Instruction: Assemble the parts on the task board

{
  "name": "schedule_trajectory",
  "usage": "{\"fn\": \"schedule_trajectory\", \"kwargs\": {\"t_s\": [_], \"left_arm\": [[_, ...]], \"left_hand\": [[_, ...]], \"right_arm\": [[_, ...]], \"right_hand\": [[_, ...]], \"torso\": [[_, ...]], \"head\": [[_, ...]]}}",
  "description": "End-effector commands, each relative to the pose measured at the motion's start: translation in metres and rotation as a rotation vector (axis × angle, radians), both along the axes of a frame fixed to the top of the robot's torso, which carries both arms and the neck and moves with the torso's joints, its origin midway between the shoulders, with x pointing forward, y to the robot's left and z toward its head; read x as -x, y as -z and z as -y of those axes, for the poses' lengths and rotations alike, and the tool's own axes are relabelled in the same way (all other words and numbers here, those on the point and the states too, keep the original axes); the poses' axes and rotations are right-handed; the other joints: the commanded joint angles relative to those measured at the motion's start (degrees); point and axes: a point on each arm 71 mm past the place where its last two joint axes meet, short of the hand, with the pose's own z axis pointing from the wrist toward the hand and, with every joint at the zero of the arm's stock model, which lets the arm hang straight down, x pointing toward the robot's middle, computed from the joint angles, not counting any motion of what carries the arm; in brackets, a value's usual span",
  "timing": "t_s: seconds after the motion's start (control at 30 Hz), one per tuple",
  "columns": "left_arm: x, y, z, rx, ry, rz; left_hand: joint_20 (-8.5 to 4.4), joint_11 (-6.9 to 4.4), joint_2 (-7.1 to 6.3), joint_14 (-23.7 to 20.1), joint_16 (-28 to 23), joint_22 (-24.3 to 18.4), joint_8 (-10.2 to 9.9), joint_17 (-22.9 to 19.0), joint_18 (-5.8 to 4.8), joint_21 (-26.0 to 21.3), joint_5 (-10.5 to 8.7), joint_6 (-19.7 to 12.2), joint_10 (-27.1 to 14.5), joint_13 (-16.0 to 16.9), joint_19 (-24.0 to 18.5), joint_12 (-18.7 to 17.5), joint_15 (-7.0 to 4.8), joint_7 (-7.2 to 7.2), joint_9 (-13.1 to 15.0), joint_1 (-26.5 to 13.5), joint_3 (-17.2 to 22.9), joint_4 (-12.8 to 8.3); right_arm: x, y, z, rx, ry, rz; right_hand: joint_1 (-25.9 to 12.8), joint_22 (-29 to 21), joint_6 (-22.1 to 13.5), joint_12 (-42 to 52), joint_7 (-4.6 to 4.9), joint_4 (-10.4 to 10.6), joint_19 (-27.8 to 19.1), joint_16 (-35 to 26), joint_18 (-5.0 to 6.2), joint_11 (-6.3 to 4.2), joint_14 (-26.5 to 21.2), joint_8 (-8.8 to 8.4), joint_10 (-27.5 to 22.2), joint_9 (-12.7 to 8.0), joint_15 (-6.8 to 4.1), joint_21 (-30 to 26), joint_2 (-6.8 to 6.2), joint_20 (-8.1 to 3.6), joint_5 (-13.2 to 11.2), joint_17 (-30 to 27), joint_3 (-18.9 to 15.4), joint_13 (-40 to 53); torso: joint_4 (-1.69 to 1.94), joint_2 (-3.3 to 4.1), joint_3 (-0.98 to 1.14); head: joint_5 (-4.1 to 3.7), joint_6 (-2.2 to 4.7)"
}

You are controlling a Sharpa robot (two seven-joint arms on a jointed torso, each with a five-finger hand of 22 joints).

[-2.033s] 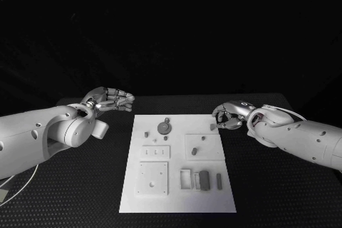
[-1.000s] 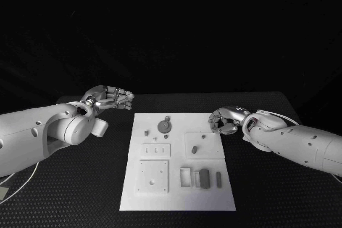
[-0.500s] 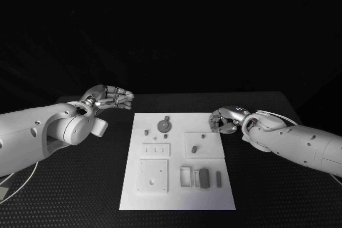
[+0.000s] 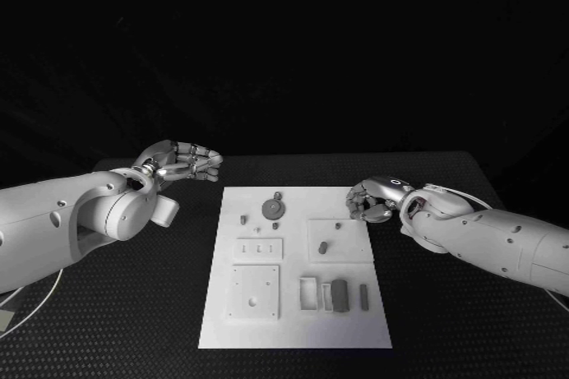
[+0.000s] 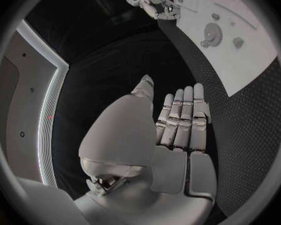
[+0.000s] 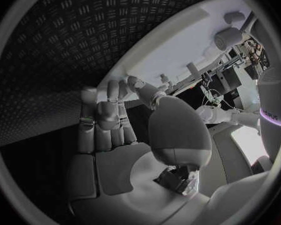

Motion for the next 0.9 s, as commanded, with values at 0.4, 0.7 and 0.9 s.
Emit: {"fn": "schedule_trajectory", "kwargs": {"t_s": [0.4,0.7,0.9], "left_arm": [[0.001,-0.001,0.002,0.005,0.018,0.007],[0.001,-0.001,0.002,0.003,0.027,0.003],[0.001,-0.001,0.002,0.003,0.026,0.004]], "left_hand": [[0.02,0.16,-0.24,0.25,-0.28,0.10,-0.07,0.08,0.84,-0.38,0.26,0.29,-0.40,-0.08,0.57,-0.33,0.28,1.36,-0.07,0.18,0.03,0.09],[0.00,0.10,-0.13,0.33,-0.29,0.12,0.03,0.14,0.86,-0.39,0.26,0.48,-0.20,-0.03,0.62,-0.26,0.27,1.34,-0.04,0.22,0.06,0.10],[-0.01,0.07,-0.08,0.40,-0.27,0.14,0.06,0.18,0.87,-0.37,0.25,0.55,-0.13,-0.02,0.68,-0.24,0.24,1.32,-0.03,0.21,0.05,0.11]], "right_arm": [[0.001,0.004,0.001,0.013,0.012,0.021],[0.001,-0.001,-0.005,0.020,0.011,0.093],[0.002,-0.002,-0.009,0.012,0.009,0.108]], "right_hand": [[-0.11,1.11,2.50,3.18,-0.83,-0.11,0.40,-0.43,3.20,-0.82,0.10,0.97,-0.01,1.01,-1.29,-0.34,2.14,-0.21,0.07,0.08,-0.03,6.92],[-0.62,1.14,3.69,8.52,-1.73,-0.35,0.57,-0.55,3.20,-1.72,0.23,1.15,1.71,2.01,-2.21,-0.23,1.96,-0.26,0.02,0.19,-0.23,15.89],[-0.76,1.33,4.68,25.17,-2.22,-0.66,0.90,0.92,3.20,-2.33,0.50,0.70,-0.44,2.81,-2.70,1.03,2.24,-0.56,0.08,1.29,-0.17,29.63]], "torso": [[-0.03,-0.01,-0.02],[-0.02,0.00,0.01],[0.03,-0.03,0.03]], "head": [[0.07,0.00],[0.02,0.13],[0.14,0.04]]}}
